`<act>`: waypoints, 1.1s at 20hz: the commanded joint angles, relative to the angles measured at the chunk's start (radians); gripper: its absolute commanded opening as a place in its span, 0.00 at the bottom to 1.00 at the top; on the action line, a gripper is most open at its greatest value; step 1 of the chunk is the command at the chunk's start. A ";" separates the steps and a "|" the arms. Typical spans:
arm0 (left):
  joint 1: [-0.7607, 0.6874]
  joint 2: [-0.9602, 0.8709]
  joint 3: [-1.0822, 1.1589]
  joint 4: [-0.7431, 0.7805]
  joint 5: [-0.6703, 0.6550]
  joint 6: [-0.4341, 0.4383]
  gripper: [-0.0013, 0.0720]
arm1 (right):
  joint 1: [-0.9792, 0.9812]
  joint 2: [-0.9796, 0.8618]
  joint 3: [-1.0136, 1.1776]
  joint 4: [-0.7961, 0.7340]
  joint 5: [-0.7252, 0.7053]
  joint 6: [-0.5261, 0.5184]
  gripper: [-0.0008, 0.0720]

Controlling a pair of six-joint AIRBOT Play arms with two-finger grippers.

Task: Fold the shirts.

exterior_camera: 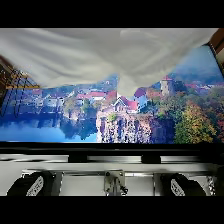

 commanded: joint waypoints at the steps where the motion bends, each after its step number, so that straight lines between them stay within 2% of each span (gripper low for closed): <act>1: 0.000 0.152 0.062 0.011 -0.021 -0.002 0.06 | 0.000 0.201 0.029 -0.066 0.033 0.005 0.09; 5: 0.000 0.180 0.062 0.084 -0.219 -0.037 0.06 | 0.000 0.273 0.029 -0.165 -0.140 0.110 0.09; 8: 0.000 0.159 0.057 0.138 -0.295 -0.034 0.06 | -0.001 0.263 0.028 -0.244 -0.275 0.156 0.09; 12: 0.000 0.078 0.005 0.179 -0.436 -0.025 0.06 | -0.001 0.154 0.021 -0.312 -0.513 0.187 0.09; 15: 0.000 -0.035 -0.144 0.186 -0.516 -0.023 0.06 | -0.001 0.016 -0.112 -0.311 -0.670 0.228 0.09; 17: 0.000 -0.134 -0.276 0.186 -0.509 -0.023 0.06 | 0.000 -0.074 -0.273 -0.310 -0.629 0.240 0.09; 20: -0.001 -0.348 -0.385 0.171 -0.431 -0.023 0.06 | 0.000 -0.247 -0.431 -0.269 -0.361 0.240 0.09; 22: -0.001 -0.507 -0.369 0.125 -0.370 -0.023 0.06 | 0.000 -0.391 -0.434 -0.149 -0.175 0.240 0.09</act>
